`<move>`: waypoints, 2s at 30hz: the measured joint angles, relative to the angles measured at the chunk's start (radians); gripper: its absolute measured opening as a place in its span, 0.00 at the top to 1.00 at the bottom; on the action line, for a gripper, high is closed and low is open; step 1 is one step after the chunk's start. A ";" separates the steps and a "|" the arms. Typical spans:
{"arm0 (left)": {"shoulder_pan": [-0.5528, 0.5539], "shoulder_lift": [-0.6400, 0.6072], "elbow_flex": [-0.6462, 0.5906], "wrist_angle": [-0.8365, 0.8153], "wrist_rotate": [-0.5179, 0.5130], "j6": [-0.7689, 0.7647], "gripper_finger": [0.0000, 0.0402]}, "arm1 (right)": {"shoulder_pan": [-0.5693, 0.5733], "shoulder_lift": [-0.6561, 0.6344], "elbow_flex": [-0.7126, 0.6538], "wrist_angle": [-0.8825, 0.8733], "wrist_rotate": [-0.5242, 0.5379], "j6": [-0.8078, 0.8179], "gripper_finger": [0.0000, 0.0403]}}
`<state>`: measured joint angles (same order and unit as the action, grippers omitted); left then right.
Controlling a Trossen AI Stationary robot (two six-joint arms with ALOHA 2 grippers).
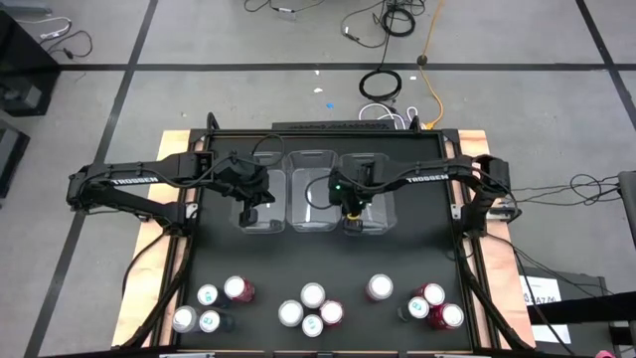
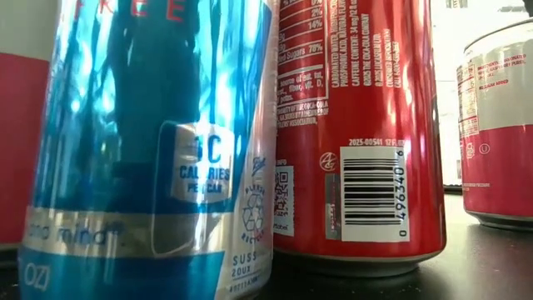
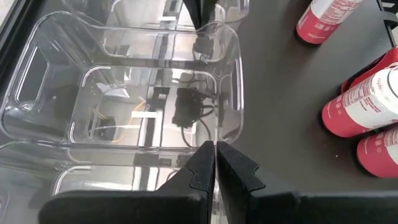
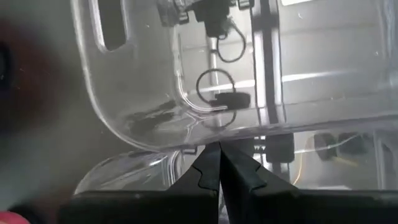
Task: Sort soda cans
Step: Adjust the right transparent bin next to the center transparent bin, then put the red soda can into the right transparent bin
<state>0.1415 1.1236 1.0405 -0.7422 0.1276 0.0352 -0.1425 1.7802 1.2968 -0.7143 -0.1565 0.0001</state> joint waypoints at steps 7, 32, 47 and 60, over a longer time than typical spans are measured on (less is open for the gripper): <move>0.000 0.000 0.000 0.000 0.000 0.001 0.93 | 0.022 0.000 0.000 0.055 -0.002 0.015 1.00; 0.000 0.000 0.000 0.034 0.000 -0.029 0.93 | -0.006 -0.126 0.000 -0.111 0.050 0.121 1.00; 0.000 0.000 0.000 0.143 -0.010 -0.030 0.93 | 0.084 -0.427 -0.004 -0.187 0.274 0.422 1.00; 0.000 0.000 0.000 0.188 -0.008 -0.075 0.93 | 0.303 -0.721 -0.367 0.131 0.425 0.709 1.00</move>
<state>0.1413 1.1236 1.0401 -0.5544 0.1192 -0.0398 0.1600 1.0595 0.9302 -0.5831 0.2688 0.7094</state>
